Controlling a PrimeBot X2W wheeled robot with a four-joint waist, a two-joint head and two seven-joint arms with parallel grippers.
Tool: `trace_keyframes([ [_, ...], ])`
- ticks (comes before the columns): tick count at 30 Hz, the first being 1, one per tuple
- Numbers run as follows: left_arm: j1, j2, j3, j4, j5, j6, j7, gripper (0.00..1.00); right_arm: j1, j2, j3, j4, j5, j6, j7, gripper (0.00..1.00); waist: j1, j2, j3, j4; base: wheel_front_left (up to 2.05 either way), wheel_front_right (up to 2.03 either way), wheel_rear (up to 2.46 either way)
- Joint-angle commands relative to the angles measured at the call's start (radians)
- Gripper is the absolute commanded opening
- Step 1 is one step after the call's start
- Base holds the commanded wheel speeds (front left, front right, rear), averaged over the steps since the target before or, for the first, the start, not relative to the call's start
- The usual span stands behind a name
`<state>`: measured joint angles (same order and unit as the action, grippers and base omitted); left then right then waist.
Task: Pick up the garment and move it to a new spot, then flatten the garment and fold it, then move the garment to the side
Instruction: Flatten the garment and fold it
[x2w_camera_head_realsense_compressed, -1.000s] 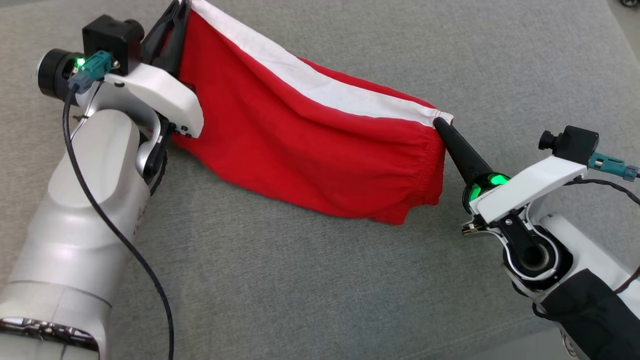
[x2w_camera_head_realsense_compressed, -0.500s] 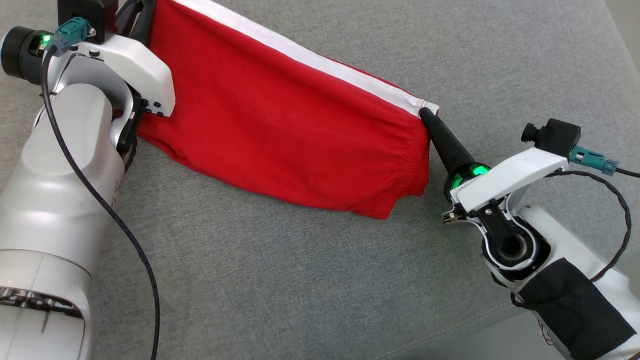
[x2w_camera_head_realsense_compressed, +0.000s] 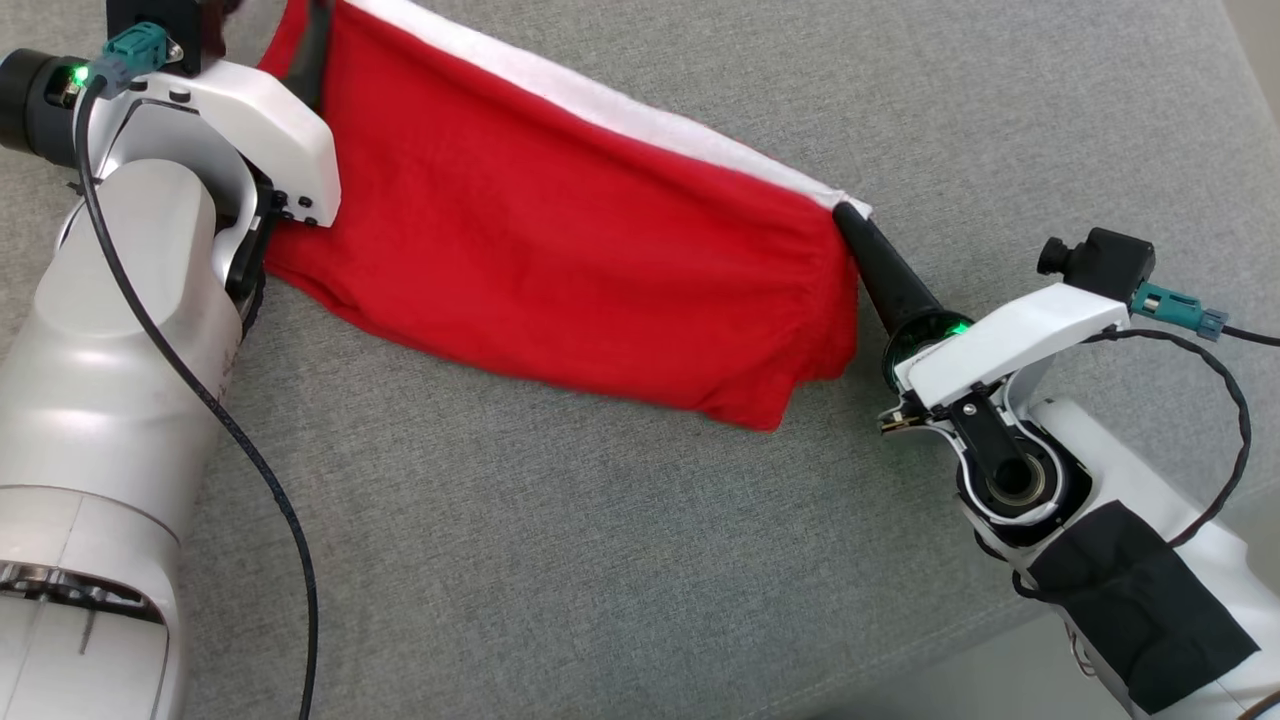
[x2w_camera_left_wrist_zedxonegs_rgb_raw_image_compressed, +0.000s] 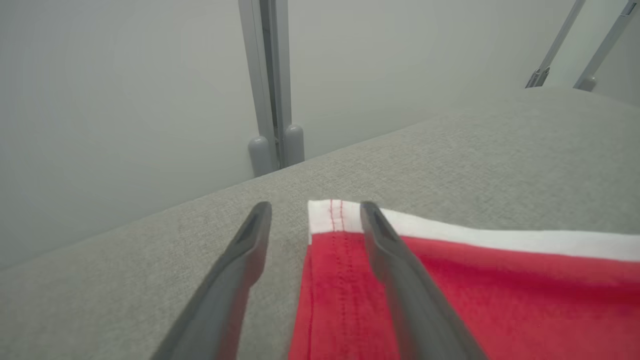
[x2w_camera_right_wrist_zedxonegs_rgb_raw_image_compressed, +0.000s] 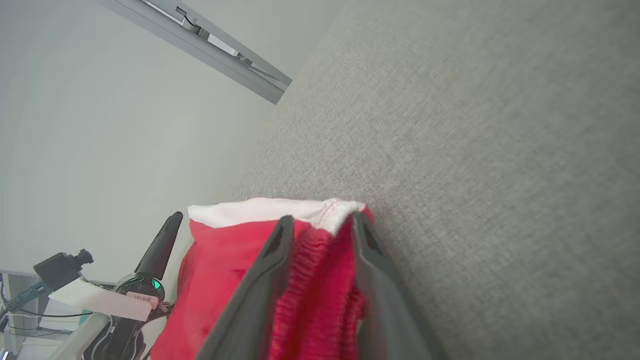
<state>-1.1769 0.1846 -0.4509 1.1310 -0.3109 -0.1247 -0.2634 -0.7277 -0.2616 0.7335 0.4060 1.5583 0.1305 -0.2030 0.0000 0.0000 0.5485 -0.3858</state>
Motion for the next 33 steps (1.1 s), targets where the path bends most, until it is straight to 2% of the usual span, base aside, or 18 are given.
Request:
trace_keyframes([
  [1, -0.008, 0.006, 0.004, -0.008, -0.005, 0.002, -0.002, 1.00, -0.008, -0.001, -0.005, 0.011, 0.004, 0.001, -0.008, 1.00, 0.0000, 0.0000, -0.003, 0.004, 0.00, 0.00, 0.00],
  [13, 0.094, 0.008, 0.070, -0.123, -0.021, 0.017, -0.002, 1.00, 0.021, -0.052, -0.017, 0.017, -0.035, 0.001, -0.034, 1.00, 0.0000, 0.0000, -0.089, 0.039, 0.00, 0.00, 0.00],
  [23, 0.268, 0.026, 0.227, -0.375, -0.021, 0.022, -0.002, 1.00, 0.081, -0.120, -0.049, -0.029, -0.122, 0.001, -0.062, 1.00, 0.0000, 0.0000, -0.224, 0.088, 0.00, 0.00, 0.00],
  [27, 0.387, 0.013, 0.274, -0.511, 0.005, 0.015, -0.002, 1.00, 0.145, -0.126, -0.126, -0.071, -0.192, 0.001, -0.063, 1.00, 0.0000, 0.0000, -0.285, 0.121, 0.00, 0.00, 0.00],
  [33, 0.610, -0.040, 0.334, -0.705, 0.045, 0.010, -0.002, 1.00, 0.301, -0.099, -0.266, -0.140, -0.285, 0.001, -0.063, 1.00, 0.0000, 0.0000, -0.372, 0.186, 0.00, 0.00, 0.00],
])
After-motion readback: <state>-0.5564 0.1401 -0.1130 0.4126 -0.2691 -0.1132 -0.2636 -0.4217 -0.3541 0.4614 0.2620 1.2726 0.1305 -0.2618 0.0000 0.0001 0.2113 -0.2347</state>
